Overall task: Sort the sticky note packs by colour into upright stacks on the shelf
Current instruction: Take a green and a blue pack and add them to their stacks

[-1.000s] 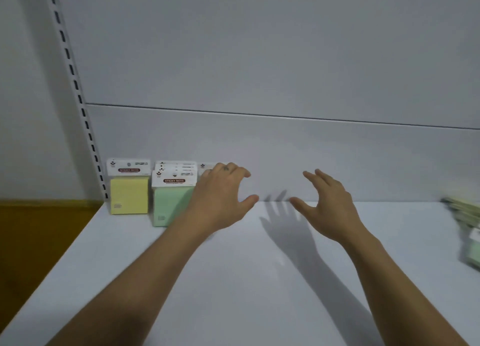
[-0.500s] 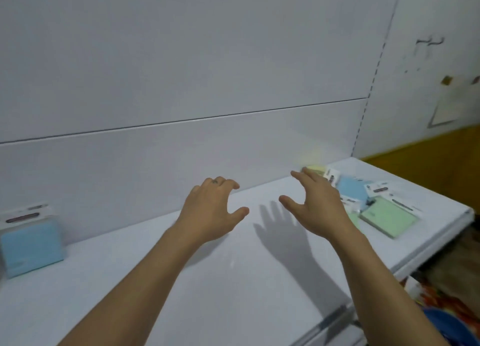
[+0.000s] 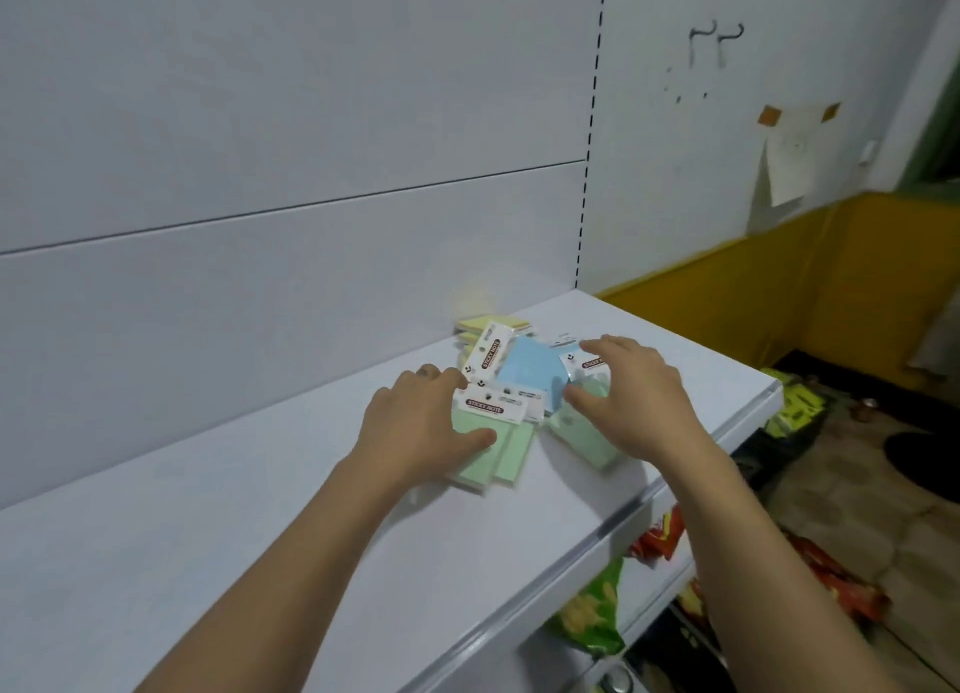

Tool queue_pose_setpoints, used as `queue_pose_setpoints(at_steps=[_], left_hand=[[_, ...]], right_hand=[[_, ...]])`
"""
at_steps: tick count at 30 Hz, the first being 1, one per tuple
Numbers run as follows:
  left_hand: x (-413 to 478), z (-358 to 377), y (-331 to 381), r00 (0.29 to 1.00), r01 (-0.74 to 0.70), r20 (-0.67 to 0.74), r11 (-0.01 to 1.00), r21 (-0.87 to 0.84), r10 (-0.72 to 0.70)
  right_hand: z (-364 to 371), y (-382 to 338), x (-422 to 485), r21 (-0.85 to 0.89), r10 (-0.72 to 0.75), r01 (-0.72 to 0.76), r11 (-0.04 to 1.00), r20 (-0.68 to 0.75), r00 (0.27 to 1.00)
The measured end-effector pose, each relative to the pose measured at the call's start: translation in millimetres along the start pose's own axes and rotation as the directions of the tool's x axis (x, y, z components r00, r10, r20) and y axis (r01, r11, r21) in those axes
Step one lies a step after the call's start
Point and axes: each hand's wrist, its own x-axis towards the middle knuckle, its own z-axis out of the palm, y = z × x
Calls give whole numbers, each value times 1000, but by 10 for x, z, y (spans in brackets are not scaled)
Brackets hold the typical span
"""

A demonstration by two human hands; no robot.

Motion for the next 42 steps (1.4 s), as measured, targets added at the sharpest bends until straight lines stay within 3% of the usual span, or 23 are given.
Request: queue_pose_setpoints(at_steps=[8, 14, 21, 28, 32, 37, 42], left_hand=[[-40, 108, 70, 959, 270, 112, 960, -77, -261], [-62, 122, 69, 939, 335, 154, 922, -197, -308], [-72, 113, 32, 933, 354, 158, 900, -255, -322], [-76, 35, -78, 944, 319, 60, 845, -429, -325], [-99, -87, -153, 950, 283, 23, 825, -489, -312], [-157, -272, -278, 948, 237, -60, 819, -523, -313], [-327, -549, -480, 891, 199, -202, 751, -630, -406]], right_hand=[[122, 25, 369, -151, -81, 99, 984, 122, 989], [201, -95, 656, -255, -172, 216, 942, 185, 968], [297, -132, 819, -287, -178, 243, 926, 234, 956], [218, -147, 829, -305, -242, 251, 919, 67, 968], [92, -206, 785, -109, -244, 242, 964, -5, 970], [-125, -369, 760, -85, -239, 232, 969, -92, 967], [-273, -621, 745, 119, -215, 244, 963, -215, 953]])
